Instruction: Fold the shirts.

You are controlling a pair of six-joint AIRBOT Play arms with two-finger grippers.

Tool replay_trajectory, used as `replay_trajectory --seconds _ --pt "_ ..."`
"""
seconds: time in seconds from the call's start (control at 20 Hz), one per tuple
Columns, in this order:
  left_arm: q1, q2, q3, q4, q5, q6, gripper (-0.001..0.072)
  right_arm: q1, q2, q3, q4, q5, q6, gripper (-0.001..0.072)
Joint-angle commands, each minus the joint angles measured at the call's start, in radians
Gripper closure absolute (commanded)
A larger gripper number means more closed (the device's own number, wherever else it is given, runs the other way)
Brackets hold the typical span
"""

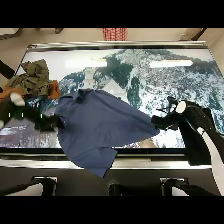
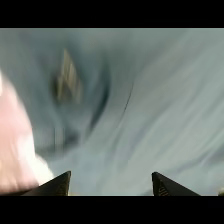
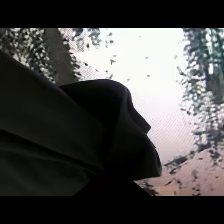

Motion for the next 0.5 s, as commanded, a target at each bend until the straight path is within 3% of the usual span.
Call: replay_trajectory --seconds 0.0,0.3,0.35,0.45 --pt "0.004 0.215 -0.394 -0.103 0.096 0.003 0.0111 -0.002 -0.001 0.0 0.002 0.058 -0.031 0.0671" --pt "-0.082 0.235 -0.558 -0.177 0.168 0.004 0.0124 -0.002 -0.001 0.0 0.002 0.097 -0.031 0.0671" --pt "-0.109 0.235 -0.558 -0.186 0.196 -0.013 0.0192 -0.002 -0.001 0.0 0.002 0.098 -0.031 0.0671" --pt "-0.153 0.235 -0.558 -0.195 0.274 -0.073 0.0418 -0.002 -0.001 0.0 0.005 0.098 -0.031 0.0671"
